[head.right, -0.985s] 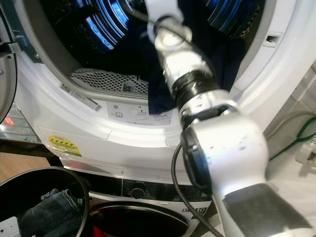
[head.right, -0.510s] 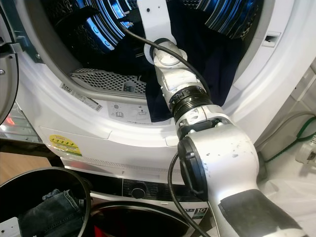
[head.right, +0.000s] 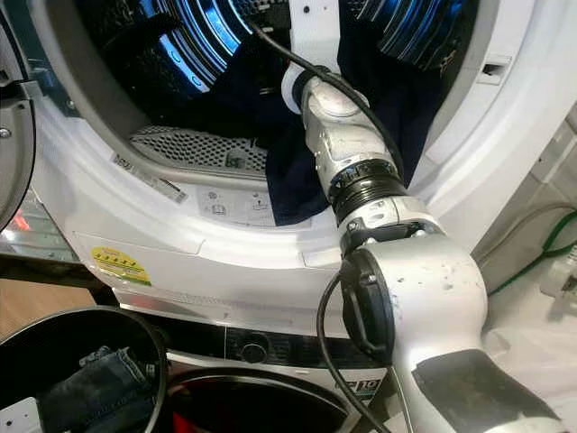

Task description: Clothes washing

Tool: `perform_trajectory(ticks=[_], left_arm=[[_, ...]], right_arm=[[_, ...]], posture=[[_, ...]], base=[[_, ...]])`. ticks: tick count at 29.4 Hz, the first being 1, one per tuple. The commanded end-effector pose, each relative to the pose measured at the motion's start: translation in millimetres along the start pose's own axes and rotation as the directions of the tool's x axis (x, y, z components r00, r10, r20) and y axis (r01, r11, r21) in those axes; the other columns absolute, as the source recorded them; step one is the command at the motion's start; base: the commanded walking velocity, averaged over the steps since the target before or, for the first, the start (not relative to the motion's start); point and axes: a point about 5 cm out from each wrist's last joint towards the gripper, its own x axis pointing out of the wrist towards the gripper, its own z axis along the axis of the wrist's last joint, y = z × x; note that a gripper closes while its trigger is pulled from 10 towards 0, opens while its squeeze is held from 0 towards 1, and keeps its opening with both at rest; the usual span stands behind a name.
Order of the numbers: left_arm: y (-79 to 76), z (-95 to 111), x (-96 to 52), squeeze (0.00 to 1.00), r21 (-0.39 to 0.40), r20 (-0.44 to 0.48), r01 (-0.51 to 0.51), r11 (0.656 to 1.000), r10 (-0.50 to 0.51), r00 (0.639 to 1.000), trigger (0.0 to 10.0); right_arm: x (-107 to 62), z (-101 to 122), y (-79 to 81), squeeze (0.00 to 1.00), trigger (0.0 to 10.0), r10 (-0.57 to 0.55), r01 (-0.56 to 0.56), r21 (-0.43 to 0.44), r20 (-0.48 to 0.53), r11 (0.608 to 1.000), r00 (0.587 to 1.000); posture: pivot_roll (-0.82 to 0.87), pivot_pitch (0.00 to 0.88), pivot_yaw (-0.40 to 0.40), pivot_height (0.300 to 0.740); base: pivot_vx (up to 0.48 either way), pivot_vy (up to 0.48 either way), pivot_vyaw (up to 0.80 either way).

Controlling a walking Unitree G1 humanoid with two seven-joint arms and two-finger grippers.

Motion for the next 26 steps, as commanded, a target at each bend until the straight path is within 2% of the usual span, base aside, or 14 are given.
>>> perform_trajectory(ticks=[1, 5, 13, 16, 22, 24, 26], left_arm=[[-2.4, -17, -1.6, 0.00, 0.011, -0.067, 0.023, 1.000, -0.022, 0.998, 10.0], [-0.5, -15, -0.7, 0.00, 0.016, -0.061, 0.021, 1.000, -0.020, 0.998, 10.0], [-1.2, -16, -0.2, 0.00, 0.018, -0.067, 0.021, 1.000, -0.019, 0.998, 10.0], [-3.4, -16, 0.6, 0.00, 0.016, -0.067, 0.026, 1.000, -0.025, 0.997, 10.0], [-3.9, -17, 0.2, 0.00, 0.012, -0.067, 0.028, 1.000, -0.027, 0.997, 10.0], [-2.6, -18, -0.5, 0.00, 0.010, -0.066, 0.024, 1.000, -0.023, 0.998, 10.0], [-1.6, -19, -0.7, 0.00, 0.009, -0.068, 0.020, 1.000, -0.020, 0.997, 10.0]], right_arm=[[-1.6, 1, -6.5, 0.00, 10.0, -0.012, 0.012, 0.014, 0.014, 1.000, 1.000], [-0.5, 20, 3.6, 0.00, 10.0, 0.042, -0.042, 0.001, 0.096, 0.999, 0.995], [-2.3, 23, -0.2, 0.00, 10.0, -0.003, 0.001, 0.017, 0.119, 1.000, 0.993], [-3.0, 15, 4.7, 0.00, 10.0, 0.026, -0.035, 0.112, 0.087, 0.993, 0.996], [-7.4, 2, -4.5, 0.00, 10.0, 0.001, -0.005, 0.080, 0.045, 0.997, 0.999], [-13.7, 1, -14.0, 0.00, 10.0, -0.017, 0.011, 0.100, 0.054, 0.995, 0.998], [-20.2, 4, -16.7, 0.00, 10.0, -0.014, 0.004, 0.131, 0.078, 0.991, 0.997]], posture=[[0.13, 0.000, -0.031, 0.740], [0.13, 0.000, -0.027, 0.740], [0.13, 0.000, -0.029, 0.740], [0.12, 0.000, -0.029, 0.740], [0.13, 0.000, -0.037, 0.740], [0.12, 0.000, -0.038, 0.740], [0.12, 0.000, -0.038, 0.740]], base=[[0.000, 0.000, 0.00], [0.000, 0.000, 0.00], [0.000, 0.000, 0.00], [0.000, 0.000, 0.00], [0.000, 0.000, 0.00], [0.000, 0.000, 0.00], [0.000, 0.000, 0.00]])
